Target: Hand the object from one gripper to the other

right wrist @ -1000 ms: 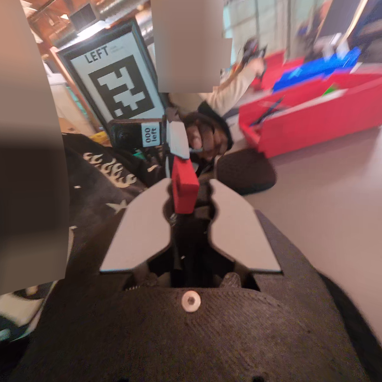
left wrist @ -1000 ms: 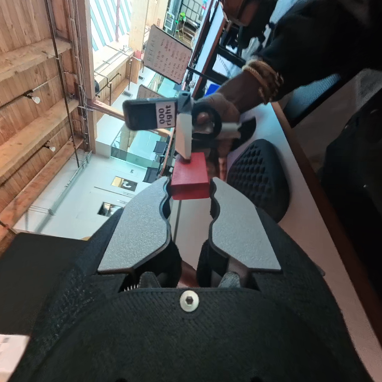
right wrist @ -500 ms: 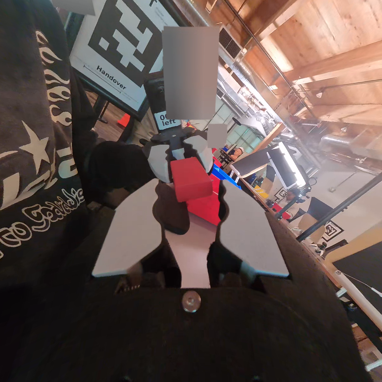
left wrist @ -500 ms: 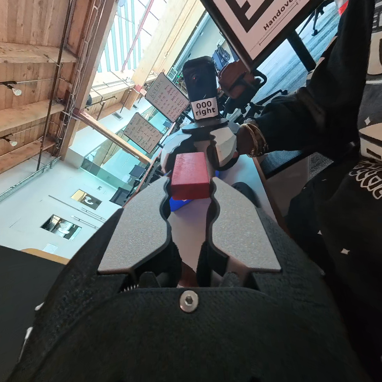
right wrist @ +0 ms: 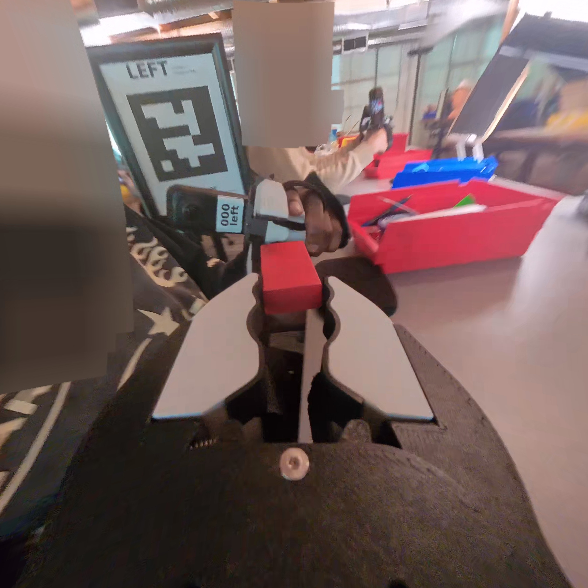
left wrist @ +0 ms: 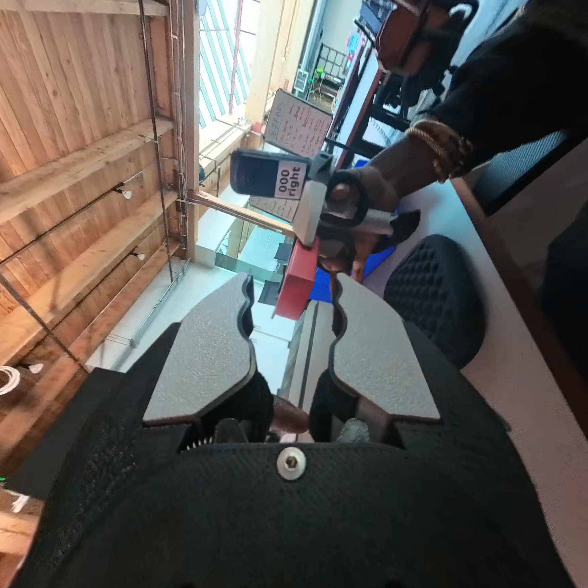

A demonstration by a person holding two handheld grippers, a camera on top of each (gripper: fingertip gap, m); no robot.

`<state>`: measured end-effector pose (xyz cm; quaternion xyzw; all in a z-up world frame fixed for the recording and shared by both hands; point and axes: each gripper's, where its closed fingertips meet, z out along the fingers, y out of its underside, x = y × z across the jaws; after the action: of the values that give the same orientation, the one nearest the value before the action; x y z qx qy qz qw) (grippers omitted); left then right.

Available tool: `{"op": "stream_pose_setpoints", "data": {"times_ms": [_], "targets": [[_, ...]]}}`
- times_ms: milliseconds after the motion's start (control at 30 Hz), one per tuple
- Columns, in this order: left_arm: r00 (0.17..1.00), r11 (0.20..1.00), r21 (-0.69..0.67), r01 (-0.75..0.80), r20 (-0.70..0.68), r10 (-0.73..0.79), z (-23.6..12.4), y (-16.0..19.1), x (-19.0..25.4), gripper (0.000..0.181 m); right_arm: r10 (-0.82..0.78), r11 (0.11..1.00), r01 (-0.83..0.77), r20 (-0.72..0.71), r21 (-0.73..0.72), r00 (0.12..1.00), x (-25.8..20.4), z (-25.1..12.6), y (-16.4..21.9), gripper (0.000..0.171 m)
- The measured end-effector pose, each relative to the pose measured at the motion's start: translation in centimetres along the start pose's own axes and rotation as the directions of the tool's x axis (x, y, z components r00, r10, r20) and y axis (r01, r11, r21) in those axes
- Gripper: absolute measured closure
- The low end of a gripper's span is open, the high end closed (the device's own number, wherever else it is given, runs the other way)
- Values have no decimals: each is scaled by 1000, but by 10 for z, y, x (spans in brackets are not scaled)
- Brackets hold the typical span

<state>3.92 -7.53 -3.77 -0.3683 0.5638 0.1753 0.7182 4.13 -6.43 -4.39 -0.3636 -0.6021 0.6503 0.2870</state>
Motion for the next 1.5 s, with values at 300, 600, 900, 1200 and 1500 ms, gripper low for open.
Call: {"op": "stream_pose_setpoints", "data": {"times_ms": [300, 600, 900, 1200, 1500], "targets": [[996, 997, -46, 62, -57, -65, 2, 6, 5, 165, 114, 993, -113, 54, -14, 992, 0, 1, 4, 136], [939, 941, 78, 330, -126, -319, -7, -7, -2, 166, -746, 633, 770, -204, 81, 634, -19, -5, -16, 120], [935, 942, 78, 326, -176, -309, -4, -11, 8, 165, -810, 577, 816, -154, -41, 565, -19, 5, 1, 152], [999, 999, -38, 1, -55, -3, 0, 5, 7, 125, -10, 994, 16, 57, -104, 998, -12, 1, 12, 154], [993, 999, -40, 9, -120, -14, 2, 2, 18, 148, 238, 967, -223, 131, -121, 962, -11, 0, 16, 154]]}}
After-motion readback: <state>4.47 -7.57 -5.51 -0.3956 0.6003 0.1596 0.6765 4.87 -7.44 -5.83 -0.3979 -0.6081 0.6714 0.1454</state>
